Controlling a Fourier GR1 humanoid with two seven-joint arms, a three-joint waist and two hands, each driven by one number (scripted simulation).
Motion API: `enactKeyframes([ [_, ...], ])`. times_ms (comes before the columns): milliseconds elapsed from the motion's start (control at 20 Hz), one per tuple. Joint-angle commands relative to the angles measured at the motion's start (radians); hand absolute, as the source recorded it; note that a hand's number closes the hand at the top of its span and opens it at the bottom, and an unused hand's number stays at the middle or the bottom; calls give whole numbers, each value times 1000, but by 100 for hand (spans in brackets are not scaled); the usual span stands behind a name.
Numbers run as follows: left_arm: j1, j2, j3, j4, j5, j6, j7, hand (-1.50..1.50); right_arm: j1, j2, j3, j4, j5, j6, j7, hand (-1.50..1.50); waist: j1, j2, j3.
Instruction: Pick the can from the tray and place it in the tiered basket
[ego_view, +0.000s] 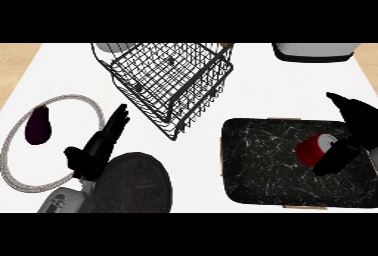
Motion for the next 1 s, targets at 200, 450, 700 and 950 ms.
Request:
enactKeyframes([
  [200, -24, -48, -1, 14, -44, 28, 25, 0, 59, 74, -33, 23, 77, 6, 127, -150, -7, 0, 0],
  [450, 32, -48, -1, -89, -36, 32, 56, 0, 110, 126, -42, 121, 131, -15, 84, -150, 4, -1, 1],
  [700, -1, -34, 40, -15, -44, -18, 35, 0, 153, 179, -75, 99, 187, 2, 77, -150, -3, 1, 1],
  [950, 2, -39, 73, 23, -51, -54, -21, 0, 202, 243, -101, 189, 253, -4, -28, -150, -3, 2, 1],
])
